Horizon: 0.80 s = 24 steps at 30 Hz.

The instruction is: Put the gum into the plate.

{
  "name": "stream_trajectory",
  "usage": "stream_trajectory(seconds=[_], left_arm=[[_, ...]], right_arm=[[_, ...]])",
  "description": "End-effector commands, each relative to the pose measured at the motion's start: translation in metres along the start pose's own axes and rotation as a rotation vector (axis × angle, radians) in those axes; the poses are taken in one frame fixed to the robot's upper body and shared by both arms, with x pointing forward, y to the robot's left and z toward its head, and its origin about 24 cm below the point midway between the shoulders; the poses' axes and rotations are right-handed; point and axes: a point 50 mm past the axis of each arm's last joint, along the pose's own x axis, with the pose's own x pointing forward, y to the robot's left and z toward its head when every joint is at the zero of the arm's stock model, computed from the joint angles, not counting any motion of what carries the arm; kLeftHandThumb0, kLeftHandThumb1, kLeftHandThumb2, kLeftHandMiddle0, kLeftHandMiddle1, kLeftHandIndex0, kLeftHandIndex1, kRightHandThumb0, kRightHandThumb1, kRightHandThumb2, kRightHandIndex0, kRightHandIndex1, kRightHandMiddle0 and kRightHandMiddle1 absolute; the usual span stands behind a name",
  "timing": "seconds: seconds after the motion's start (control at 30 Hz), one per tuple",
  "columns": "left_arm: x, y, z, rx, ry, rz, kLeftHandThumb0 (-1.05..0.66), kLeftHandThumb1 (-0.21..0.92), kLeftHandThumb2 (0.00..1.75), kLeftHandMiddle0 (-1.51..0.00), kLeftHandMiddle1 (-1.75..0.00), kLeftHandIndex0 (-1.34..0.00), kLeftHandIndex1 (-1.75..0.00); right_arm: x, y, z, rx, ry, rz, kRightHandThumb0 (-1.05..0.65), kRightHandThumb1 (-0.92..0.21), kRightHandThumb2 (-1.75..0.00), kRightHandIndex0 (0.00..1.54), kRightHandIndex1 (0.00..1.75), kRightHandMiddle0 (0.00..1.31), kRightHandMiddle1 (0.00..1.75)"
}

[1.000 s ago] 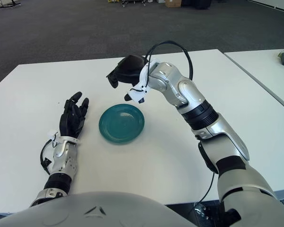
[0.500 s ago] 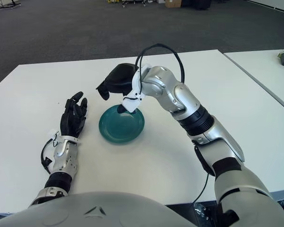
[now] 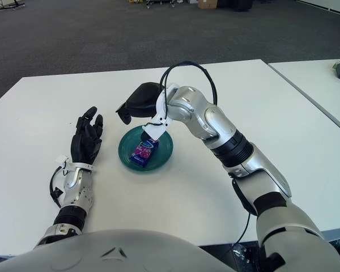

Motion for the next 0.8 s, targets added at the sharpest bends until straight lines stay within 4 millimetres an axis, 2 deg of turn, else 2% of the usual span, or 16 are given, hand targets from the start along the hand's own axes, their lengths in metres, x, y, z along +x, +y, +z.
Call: stream_trajectory(seconds=[0.0,0.07,0.13,0.17,0.23,0.33,0.4,0.43,0.5,0.53,0.6,0.7,0.77], left_arm=[[-0.040,-0.033,-0.045,-0.183,0.093,0.199,-0.77,0.92,0.76,-0.42,-0.10,-0.06,-0.93],[-0.041,-0.034,-0.044,-0.179,0.074,0.207,-0.76,0.92,0.74,-0.46,-0.16,-0.09,-0.98],[-0.042,-0.035,-0.043,-0.182,0.063,0.213,-0.75,0.92,0.73,-0.44,-0.43,-0.12,-1.05],[-0.042,-0.035,-0.043,-0.182,0.058,0.214,-0.74,0.92,0.72,-0.41,-0.65,-0.14,-1.10],[-0.042,-0.035,-0.043,-0.183,0.051,0.213,-0.72,0.92,0.71,-0.40,-0.94,-0.18,-1.18],[-0.041,-0.035,-0.043,-0.197,0.051,0.210,-0.71,0.92,0.70,-0.39,-1.04,-0.20,-1.23],[-0.041,-0.034,-0.043,-0.208,0.052,0.210,-0.69,0.92,0.67,-0.38,-1.05,-0.21,-1.26],[-0.040,-0.034,-0.043,-0.211,0.052,0.210,-0.69,0.92,0.66,-0.38,-1.06,-0.21,-1.26],[-0.038,-0.035,-0.041,-0.215,0.044,0.198,-0.68,0.92,0.64,-0.37,-1.02,-0.21,-1.28],[-0.037,-0.036,-0.039,-0.218,0.038,0.188,-0.68,0.92,0.63,-0.35,-0.95,-0.21,-1.27],[-0.037,-0.037,-0.035,-0.219,0.020,0.165,-0.67,0.92,0.62,-0.37,-0.66,-0.20,-1.22],[-0.045,-0.031,-0.030,-0.191,0.017,0.125,-0.68,0.92,0.65,-0.39,-0.36,-0.15,-1.06],[-0.049,-0.026,-0.031,-0.169,0.042,0.114,-0.70,0.92,0.70,-0.38,-0.25,-0.10,-0.99]], right_arm=[[0.000,-0.002,0.000,-0.007,0.007,-0.095,-0.40,-0.62,-0.93,0.98,1.75,0.39,1.75],[-0.001,0.004,-0.003,0.010,0.015,-0.145,-0.40,-0.63,-0.91,0.96,1.75,0.38,1.75],[-0.001,0.008,-0.005,0.012,0.023,-0.183,-0.39,-0.69,-0.83,0.87,1.75,0.34,1.75],[0.000,0.009,-0.005,0.010,0.025,-0.195,-0.38,-0.75,-0.76,0.79,1.75,0.31,1.75],[0.000,0.009,-0.005,0.004,0.030,-0.208,-0.62,-0.85,-0.78,0.61,1.75,0.24,1.72],[0.000,0.008,-0.005,-0.003,0.033,-0.229,-0.76,-0.89,-0.85,0.43,1.75,0.15,1.67],[0.000,0.007,-0.006,-0.008,0.036,-0.240,-0.86,-0.91,-0.91,0.31,1.27,0.06,1.34],[-0.001,0.007,-0.006,-0.012,0.038,-0.243,-0.87,-0.91,-0.91,0.29,1.19,0.05,1.29],[-0.002,0.005,-0.007,-0.024,0.044,-0.248,-0.91,-0.92,-0.95,0.27,0.89,0.02,1.12],[-0.004,0.005,-0.008,-0.031,0.049,-0.251,-0.92,-0.92,-0.96,0.26,0.80,0.01,1.06],[-0.007,0.003,-0.010,-0.041,0.057,-0.255,-0.96,-0.92,-1.00,0.28,0.46,0.01,0.89],[-0.014,0.005,-0.015,-0.017,0.074,-0.273,-0.98,-0.92,-1.03,0.28,0.22,0.00,0.73],[-0.020,0.017,-0.026,0.079,0.107,-0.327,-0.99,-0.92,-1.02,0.27,0.15,0.00,0.67]])
